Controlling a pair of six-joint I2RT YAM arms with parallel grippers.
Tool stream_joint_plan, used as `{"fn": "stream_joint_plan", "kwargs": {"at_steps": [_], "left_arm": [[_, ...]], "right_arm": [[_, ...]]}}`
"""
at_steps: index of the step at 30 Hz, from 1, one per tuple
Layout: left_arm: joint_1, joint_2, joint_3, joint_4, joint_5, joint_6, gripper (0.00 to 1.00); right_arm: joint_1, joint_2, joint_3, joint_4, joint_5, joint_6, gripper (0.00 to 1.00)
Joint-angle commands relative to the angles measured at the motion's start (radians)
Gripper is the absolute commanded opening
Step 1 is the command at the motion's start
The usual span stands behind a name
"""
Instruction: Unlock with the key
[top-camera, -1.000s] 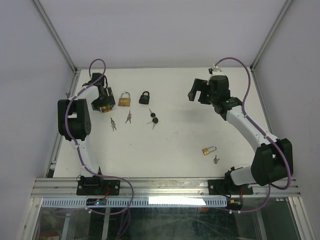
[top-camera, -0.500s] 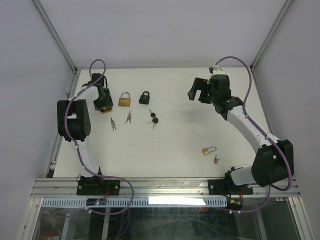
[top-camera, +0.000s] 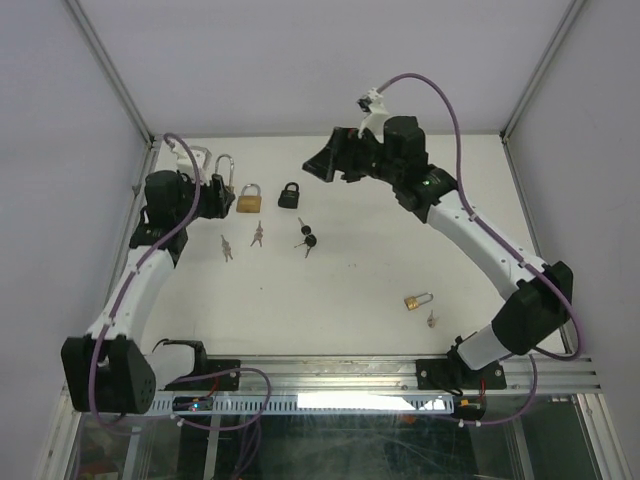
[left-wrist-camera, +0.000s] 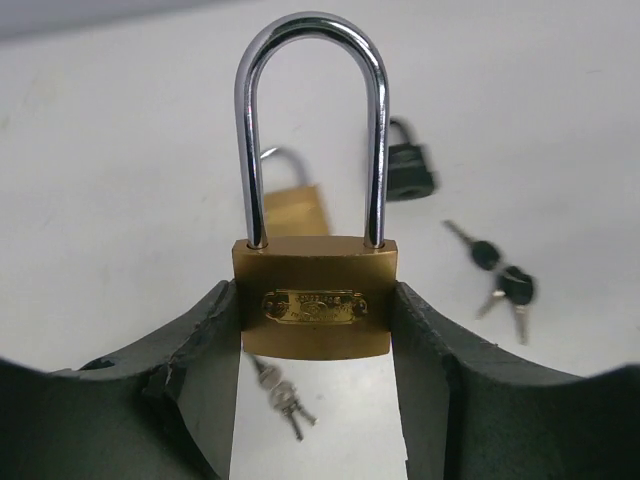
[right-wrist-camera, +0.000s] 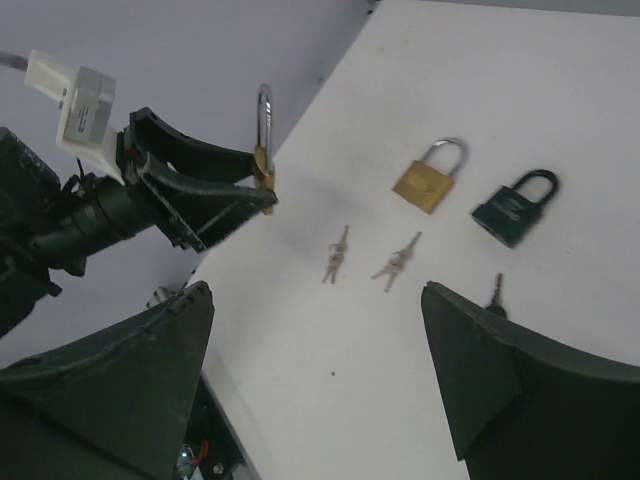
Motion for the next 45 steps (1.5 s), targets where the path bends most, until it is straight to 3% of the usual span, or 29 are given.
{"fn": "stream_joint_plan", "kwargs": {"at_steps": [1,9,11,18,23,27,28,29,30,33,37,42,45], "left_arm": [[-0.089,-0.223,-0.144,0.379,0.339,0.113,0.0],[-0.208,-0.306,-0.184,0.45,0.455,0.141,0.0],[-0.217,-0.31,-0.186,0.458,0.457,0.158,0.0],[-0.221,-0.325,-0.201,0.467,0.492,0.19,0.0],[-0.222,-0.314,-0.191,0.471,0.488,0.171,0.0],[-0.222,-0.31,-0.188,0.448,0.484,0.145,0.02],[-0.222,-0.308,-0.187,0.428,0.488,0.138,0.32],[-0.222,-0.303,-0.182,0.393,0.502,0.136,0.77],[-0.222,-0.296,-0.173,0.336,0.516,0.135,0.96],[-0.219,-0.269,-0.158,0.219,0.449,0.106,0.99],[-0.211,-0.218,-0.161,0.137,0.166,-0.004,0.99],[-0.199,-0.143,-0.139,0.027,-0.189,-0.141,0.98],[-0.181,-0.081,-0.117,-0.052,-0.299,-0.209,0.96]], "right_arm": [[0.149,0.09,0.186,0.052,-0.003,0.039,0.87],[0.29,0.21,0.373,-0.067,0.17,-0.052,0.88],[0.291,0.217,0.382,-0.089,0.183,-0.044,0.83],[0.294,0.219,0.367,-0.065,0.22,-0.031,0.46],[0.298,0.234,0.375,-0.091,0.206,-0.019,0.0],[0.299,0.196,0.353,-0.157,0.288,-0.019,0.0],[0.3,0.176,0.333,-0.174,0.337,-0.017,0.0],[0.3,0.148,0.306,-0.193,0.39,-0.008,0.0],[0.302,0.11,0.279,-0.216,0.463,0.006,0.0],[0.347,0.02,0.142,-0.282,0.736,0.054,0.0],[0.439,-0.062,-0.13,-0.322,1.074,0.201,0.0],[0.534,-0.016,-0.282,-0.304,1.306,0.347,0.0],[0.578,0.045,-0.311,-0.319,1.392,0.464,0.0]]}}
